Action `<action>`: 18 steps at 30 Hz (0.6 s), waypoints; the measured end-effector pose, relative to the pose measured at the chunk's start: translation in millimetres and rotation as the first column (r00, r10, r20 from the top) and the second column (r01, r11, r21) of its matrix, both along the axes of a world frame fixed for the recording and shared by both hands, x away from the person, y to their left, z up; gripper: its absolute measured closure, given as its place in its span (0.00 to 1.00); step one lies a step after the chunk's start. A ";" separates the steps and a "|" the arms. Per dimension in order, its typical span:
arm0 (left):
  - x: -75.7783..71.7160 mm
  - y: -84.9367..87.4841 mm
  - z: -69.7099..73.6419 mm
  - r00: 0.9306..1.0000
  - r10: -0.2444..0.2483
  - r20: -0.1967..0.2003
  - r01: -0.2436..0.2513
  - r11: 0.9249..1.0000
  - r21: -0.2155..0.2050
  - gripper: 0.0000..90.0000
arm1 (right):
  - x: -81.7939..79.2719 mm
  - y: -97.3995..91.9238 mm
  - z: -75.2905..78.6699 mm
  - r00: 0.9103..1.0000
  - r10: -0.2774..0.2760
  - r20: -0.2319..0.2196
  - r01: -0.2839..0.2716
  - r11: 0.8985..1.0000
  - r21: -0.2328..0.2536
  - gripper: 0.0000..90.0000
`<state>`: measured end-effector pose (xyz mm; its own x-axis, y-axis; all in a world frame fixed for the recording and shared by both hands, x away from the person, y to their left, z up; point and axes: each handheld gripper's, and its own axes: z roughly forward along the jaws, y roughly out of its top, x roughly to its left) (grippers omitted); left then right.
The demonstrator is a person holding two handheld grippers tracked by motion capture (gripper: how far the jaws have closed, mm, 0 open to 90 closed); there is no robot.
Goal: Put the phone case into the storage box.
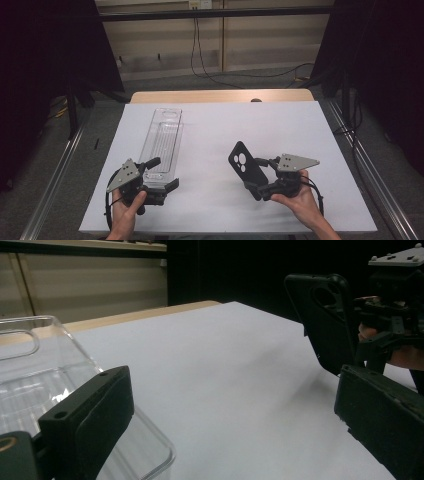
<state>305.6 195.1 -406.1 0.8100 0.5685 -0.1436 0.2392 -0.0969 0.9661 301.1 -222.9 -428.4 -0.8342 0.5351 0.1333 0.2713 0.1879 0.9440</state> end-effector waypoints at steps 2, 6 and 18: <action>0.2 -4.1 0.9 1.000 -0.012 -0.004 0.012 1.000 0.008 0.03 | -0.2 0.8 0.1 1.000 0.004 0.001 -0.004 1.000 -0.003 0.16; 1.9 -9.8 1.3 0.999 -0.045 -0.007 0.045 0.998 0.037 0.03 | 0.0 1.4 0.1 1.000 0.010 0.000 -0.010 1.000 -0.001 0.16; 12.8 -27.0 -1.8 0.993 -0.115 -0.042 0.117 0.991 0.064 0.04 | 3.0 4.5 -0.7 1.000 0.028 -0.002 -0.028 1.000 0.008 0.16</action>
